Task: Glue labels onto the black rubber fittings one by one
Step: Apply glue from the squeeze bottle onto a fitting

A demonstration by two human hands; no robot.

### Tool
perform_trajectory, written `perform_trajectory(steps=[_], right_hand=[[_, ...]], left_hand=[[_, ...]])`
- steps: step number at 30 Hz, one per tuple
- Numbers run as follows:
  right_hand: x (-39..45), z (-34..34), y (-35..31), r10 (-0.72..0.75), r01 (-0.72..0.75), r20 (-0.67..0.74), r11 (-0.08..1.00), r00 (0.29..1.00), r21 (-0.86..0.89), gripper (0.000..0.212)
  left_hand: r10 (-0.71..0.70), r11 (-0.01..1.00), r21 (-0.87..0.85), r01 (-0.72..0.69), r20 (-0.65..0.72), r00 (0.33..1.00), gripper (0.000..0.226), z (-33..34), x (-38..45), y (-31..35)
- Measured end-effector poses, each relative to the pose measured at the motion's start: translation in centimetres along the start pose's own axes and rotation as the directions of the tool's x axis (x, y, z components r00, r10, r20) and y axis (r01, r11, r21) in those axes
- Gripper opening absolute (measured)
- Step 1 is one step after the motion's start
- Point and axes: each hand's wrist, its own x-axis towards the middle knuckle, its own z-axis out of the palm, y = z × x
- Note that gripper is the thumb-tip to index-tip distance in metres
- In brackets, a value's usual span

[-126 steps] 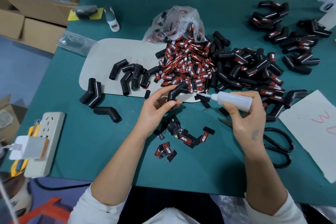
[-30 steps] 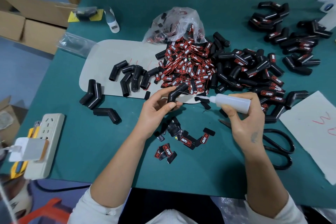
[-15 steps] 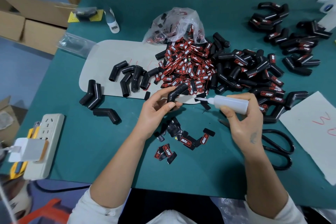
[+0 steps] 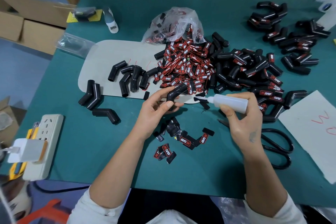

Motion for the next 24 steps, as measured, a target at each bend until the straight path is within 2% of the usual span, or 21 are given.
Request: perform_trajectory(steps=[19, 24], right_hand=[[-0.02, -0.14, 0.12, -0.001, 0.001, -0.021, 1.0, 1.0, -0.006, 0.022], [-0.11, 0.11, 0.0, -0.014, 0.014, 0.011, 1.0, 1.0, -0.006, 0.022]], left_hand=[[0.005, 1.0, -0.005, -0.005, 0.002, 1.0, 0.038, 0.12, -0.04, 0.21], [0.004, 1.0, 0.007, -0.004, -0.001, 1.0, 0.039, 0.12, -0.05, 0.26]])
